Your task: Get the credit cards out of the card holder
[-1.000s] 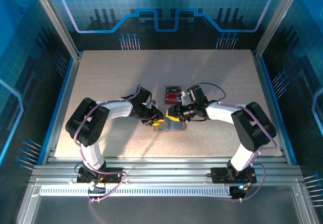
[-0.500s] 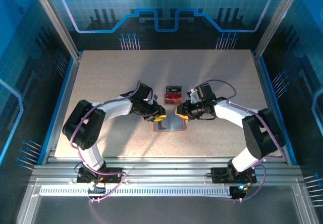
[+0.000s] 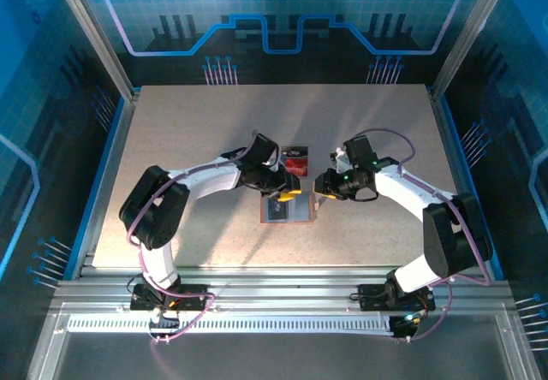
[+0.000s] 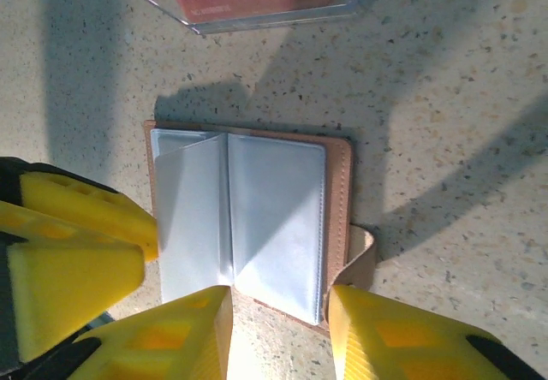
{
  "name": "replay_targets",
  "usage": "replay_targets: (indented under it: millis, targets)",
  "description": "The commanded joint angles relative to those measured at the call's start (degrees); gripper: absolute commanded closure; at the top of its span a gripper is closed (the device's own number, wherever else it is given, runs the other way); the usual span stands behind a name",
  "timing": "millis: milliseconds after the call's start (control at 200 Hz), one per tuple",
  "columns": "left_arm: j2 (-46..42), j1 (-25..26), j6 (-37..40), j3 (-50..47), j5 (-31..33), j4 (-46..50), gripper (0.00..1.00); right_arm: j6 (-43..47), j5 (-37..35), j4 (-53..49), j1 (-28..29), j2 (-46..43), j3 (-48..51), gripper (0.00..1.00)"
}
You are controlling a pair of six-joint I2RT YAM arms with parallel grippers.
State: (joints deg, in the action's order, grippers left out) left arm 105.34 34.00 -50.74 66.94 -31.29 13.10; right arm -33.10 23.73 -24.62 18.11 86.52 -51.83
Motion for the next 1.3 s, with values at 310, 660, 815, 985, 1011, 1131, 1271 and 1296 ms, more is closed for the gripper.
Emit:
replay_targets:
  millis: [310,660,815,985,1011,1131,1271,1296]
  targets:
    - [9.5,3.5,-0.7,8.6,1.5,3.8,0.63,2.1,1.3,-1.0,-3.0,-2.5,2.9,0.64]
    - [13.0,4.4,-1.7,9.1,0.8,0.9,0.62,1.6,3.2,0.5,-3.1,-1.1,4.2,0.64]
    - [12.4,4.3,-1.0,8.6,1.2,0.9,0.62,1.0,3.7,1.2,-3.1,-0.6,4.0,0.64]
    - [9.8,4.0,0.0,8.5,2.4,1.4,0.62,0.5,3.5,1.3,-2.8,-0.7,3.4,0.64]
    - [9.2,3.9,0.1,8.5,2.6,1.6,0.62,0.4,3.6,1.2,-2.7,-0.7,3.3,0.64]
    - [6.6,3.4,1.4,8.2,4.0,2.9,0.62,0.3,3.4,1.0,-2.1,-0.4,2.9,0.64]
    - [3.8,2.2,2.0,6.6,4.9,3.8,0.62,-0.6,3.2,1.3,-1.0,0.0,2.1,0.65]
    - [3.4,1.9,2.0,6.2,5.0,3.9,0.62,-0.7,3.1,1.3,-0.7,0.2,1.8,0.65]
